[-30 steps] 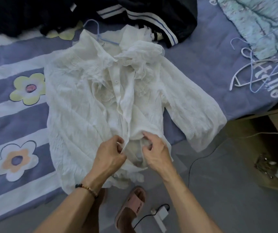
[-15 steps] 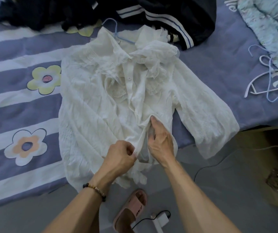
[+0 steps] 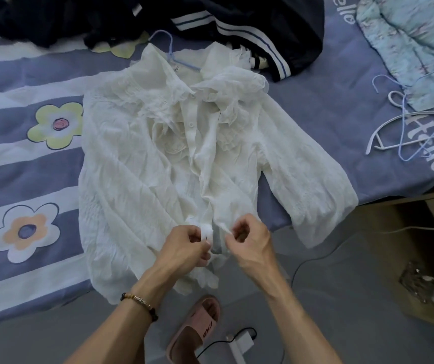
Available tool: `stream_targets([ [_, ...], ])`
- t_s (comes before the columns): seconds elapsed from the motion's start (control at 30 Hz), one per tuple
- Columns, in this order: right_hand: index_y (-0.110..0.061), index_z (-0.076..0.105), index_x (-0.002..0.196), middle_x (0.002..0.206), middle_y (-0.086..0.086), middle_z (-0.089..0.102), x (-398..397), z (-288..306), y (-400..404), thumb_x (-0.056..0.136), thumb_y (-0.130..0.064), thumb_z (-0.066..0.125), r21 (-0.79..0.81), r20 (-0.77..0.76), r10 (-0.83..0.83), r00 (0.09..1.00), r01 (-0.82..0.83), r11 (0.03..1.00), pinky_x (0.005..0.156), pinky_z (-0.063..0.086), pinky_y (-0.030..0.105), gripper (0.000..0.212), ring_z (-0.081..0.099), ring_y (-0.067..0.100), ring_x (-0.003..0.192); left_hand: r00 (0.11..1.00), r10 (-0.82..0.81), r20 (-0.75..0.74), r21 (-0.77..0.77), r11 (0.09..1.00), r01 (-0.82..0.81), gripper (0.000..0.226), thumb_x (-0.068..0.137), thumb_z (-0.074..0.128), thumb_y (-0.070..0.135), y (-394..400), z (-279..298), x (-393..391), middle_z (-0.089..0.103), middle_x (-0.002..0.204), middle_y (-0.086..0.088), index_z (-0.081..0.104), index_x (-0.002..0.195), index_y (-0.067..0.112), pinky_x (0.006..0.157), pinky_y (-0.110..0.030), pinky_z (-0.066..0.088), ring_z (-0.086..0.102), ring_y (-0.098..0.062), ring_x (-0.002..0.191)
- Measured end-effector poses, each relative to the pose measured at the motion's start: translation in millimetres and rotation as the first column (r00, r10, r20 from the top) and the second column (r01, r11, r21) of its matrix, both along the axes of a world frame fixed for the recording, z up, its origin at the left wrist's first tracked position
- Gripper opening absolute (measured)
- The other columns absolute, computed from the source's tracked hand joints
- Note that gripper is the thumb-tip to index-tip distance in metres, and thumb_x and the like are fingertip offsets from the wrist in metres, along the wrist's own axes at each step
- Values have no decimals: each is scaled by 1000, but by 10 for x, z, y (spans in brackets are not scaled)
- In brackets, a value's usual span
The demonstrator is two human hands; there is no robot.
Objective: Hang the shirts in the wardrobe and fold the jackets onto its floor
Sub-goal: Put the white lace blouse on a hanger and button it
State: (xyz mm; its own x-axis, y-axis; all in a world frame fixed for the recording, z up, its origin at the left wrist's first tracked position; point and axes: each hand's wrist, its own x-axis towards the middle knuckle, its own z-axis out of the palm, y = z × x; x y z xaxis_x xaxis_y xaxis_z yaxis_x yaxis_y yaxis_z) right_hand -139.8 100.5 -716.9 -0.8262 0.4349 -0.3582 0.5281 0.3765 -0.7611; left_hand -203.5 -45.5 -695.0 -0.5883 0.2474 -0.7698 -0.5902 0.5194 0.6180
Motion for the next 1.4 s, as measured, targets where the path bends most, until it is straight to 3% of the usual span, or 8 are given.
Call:
stream_targets([
  [0.17, -26, 71, 87, 68, -4, 67, 227, 60, -114, 84, -10, 71, -244, 52, -70, 996, 81, 966, 62, 55, 24, 16, 61, 6, 63, 1000, -3, 5, 83, 997, 2, 27, 92, 64, 5, 106, -22, 114, 53, 58, -1, 55, 67, 5, 67, -32, 59, 64, -13, 62],
  [0.27, -16, 73, 82, 61, 3, 67, 187, 69, -140, 89, 2, 62, -464, 154, -287, 946, 325, 824, 60, 56, 27, 22, 62, 14, 59, 1000, 17, -3, 92, 996, -16, 20, 91, 66, 6, 81, -25, 109, 61, 65, -15, 63, 78, -10, 67, -31, 60, 67, -14, 64],
  [0.47, -4, 66, 82, 62, 6, 63, 183, 83, -176, 87, 3, 67, -689, 265, -335, 904, 421, 590, 56, 51, 24, 9, 57, 12, 54, 999, 30, 20, 120, 992, -32, 17, 91, 67, 10, 14, 29, 125, 71, 81, -20, 70, 87, -7, 63, -21, 56, 72, -16, 72],
  [0.7, -5, 67, 79, 58, 0, 64, 178, 149, -108, 86, -4, 72, -441, 163, -220, 962, 271, 856, 51, 49, 20, 9, 58, 10, 51, 993, 116, 18, 81, 990, -117, 13, 86, 73, 8, 19, 66, 143, 71, 74, -14, 67, 90, -3, 62, -25, 59, 72, -20, 66],
  [0.8, -11, 70, 81, 72, -1, 66, 190, 159, 9, 87, -10, 65, 108, 32, -55, 998, 51, 993, 59, 51, 28, 8, 63, 14, 63, 996, 84, -24, 46, 995, -83, 12, 85, 74, 8, 23, 90, 153, 70, 67, -9, 68, 87, -2, 62, -26, 59, 69, -16, 60],
  [0.9, -7, 70, 88, 83, 6, 64, 209, 176, -10, 87, -8, 56, 467, -80, 118, 990, -68, 882, 61, 52, 38, 14, 63, 26, 67, 994, 23, -107, 7, 1000, -22, 8, 85, 73, 9, 70, 135, 215, 72, 66, -7, 72, 79, 4, 66, -30, 61, 72, -20, 66],
  [1.2, -14, 73, 85, 71, -8, 70, 283, 262, -284, 85, -7, 70, -44, -51, -158, 986, 155, 987, 63, 54, 17, 8, 68, 5, 67, 985, 91, -146, 36, 996, -87, 21, 84, 73, 9, 125, 214, 306, 72, 64, -7, 72, 64, 13, 78, -41, 61, 73, -26, 72],
  [1.4, -23, 72, 79, 64, -4, 69, 220, 256, -251, 82, -10, 73, -150, 6, -245, 969, 243, 958, 64, 59, 30, 13, 68, 12, 62, 989, 136, -53, 125, 984, -129, 25, 88, 64, -6, 112, 231, 272, 72, 63, -5, 71, 72, 12, 71, -25, 60, 73, -18, 69],
])
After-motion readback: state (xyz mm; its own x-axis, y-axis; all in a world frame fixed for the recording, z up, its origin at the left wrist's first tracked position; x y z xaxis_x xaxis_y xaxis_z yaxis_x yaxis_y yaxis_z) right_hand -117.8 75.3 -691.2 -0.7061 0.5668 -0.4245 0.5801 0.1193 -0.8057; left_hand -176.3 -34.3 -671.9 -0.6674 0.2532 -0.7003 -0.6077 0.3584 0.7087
